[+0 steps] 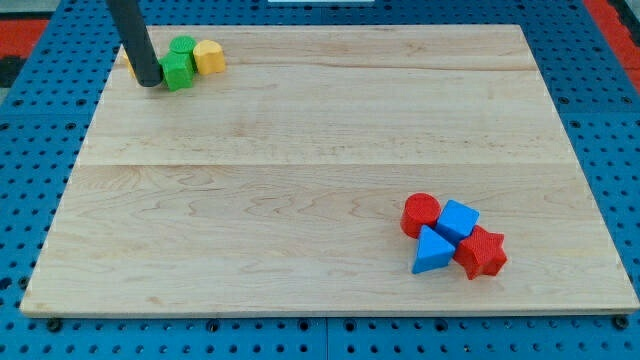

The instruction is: Move your arm near to the green star

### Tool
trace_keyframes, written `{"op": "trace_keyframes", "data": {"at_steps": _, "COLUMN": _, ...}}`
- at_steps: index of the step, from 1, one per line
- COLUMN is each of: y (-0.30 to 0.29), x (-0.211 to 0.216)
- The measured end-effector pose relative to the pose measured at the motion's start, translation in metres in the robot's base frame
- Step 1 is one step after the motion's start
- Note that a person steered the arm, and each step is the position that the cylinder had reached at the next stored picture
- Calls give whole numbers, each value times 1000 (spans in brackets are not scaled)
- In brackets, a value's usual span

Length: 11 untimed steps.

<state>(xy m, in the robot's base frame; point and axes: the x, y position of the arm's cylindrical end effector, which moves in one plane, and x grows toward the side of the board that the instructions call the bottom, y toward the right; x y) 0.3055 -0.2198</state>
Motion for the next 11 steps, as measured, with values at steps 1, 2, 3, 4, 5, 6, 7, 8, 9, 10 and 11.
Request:
{"op": "trace_keyframes", "data": {"at_steps": 1, "y": 2, "x": 0}}
{"op": "trace_keyframes", "data": {"at_steps": 2, "y": 2, "x": 0}}
{"op": "trace_keyframes", "data": {"at_steps": 3, "y": 25, "x": 30}}
{"op": "trace_keyframes", "data": {"at_steps": 4, "y": 26, "x": 67}}
{"op": "trace_keyframes", "data": {"at_steps": 5, "y": 60, "x": 79}}
{"op": "trace_keyframes", "data": {"at_steps": 6, "y": 124, "x": 78}}
{"op": "trace_keyframes", "data": {"at_steps": 7, "y": 197, "x": 42}}
{"op": "trace_keyframes", "data": {"at_steps": 8, "y": 207, "x": 0}}
{"op": "trace_keyframes", "data": {"at_steps": 9, "y": 213, "x": -26}}
{"op": "trace_keyframes", "data": {"at_steps": 10, "y": 213, "x": -28}}
{"op": "trace_keyframes", "data": {"at_steps": 11, "y": 185, "x": -5}}
